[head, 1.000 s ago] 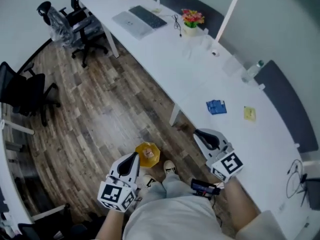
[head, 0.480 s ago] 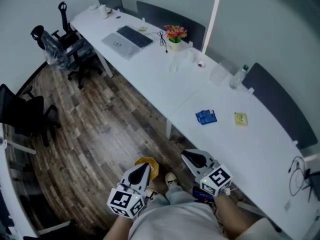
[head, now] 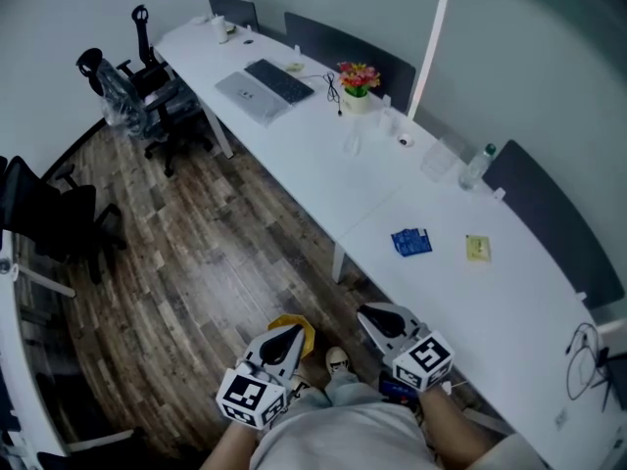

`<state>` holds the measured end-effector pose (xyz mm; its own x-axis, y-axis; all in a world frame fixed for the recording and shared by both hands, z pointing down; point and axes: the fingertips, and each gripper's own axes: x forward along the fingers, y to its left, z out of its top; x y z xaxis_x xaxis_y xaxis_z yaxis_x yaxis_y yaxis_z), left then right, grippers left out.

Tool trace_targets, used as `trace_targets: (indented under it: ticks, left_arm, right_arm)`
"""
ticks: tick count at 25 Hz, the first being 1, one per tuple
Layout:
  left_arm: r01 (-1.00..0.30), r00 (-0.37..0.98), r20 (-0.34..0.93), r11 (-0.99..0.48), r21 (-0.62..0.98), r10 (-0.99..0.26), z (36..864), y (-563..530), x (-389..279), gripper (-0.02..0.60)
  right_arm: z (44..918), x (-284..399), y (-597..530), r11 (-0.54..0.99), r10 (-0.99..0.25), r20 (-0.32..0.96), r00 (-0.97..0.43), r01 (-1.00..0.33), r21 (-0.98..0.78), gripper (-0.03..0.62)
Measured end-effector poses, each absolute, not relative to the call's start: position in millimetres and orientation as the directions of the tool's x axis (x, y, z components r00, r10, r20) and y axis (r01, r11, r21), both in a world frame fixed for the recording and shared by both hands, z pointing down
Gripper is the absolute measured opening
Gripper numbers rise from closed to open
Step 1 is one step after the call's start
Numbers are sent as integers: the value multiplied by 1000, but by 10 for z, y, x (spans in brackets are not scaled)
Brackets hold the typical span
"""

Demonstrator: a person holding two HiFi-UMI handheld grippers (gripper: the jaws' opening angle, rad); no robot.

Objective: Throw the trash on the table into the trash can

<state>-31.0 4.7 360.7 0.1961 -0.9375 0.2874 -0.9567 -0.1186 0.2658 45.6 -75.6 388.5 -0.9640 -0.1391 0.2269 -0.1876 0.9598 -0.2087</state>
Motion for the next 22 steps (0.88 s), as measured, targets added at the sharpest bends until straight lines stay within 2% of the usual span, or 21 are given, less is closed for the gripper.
trace_targets:
  ticks: [13,17,22]
  left_arm:
    - [-954,207,287,-128,272,-935,3613,37,-330,2]
    - [-934,286,274,-202,295,-918,3651,-59,-142,2]
    - [-899,402,261,-324,295,-878,3718,-409,222,2]
  right_arm:
    - [3870,527,-727,958,-167,230,-959,-212,-191,51]
    - [3869,887,-800,934,-273,247,-930,-317,-162,51]
    - [4017,1707,-1180,838,-473,293,-831,-527,-144,51]
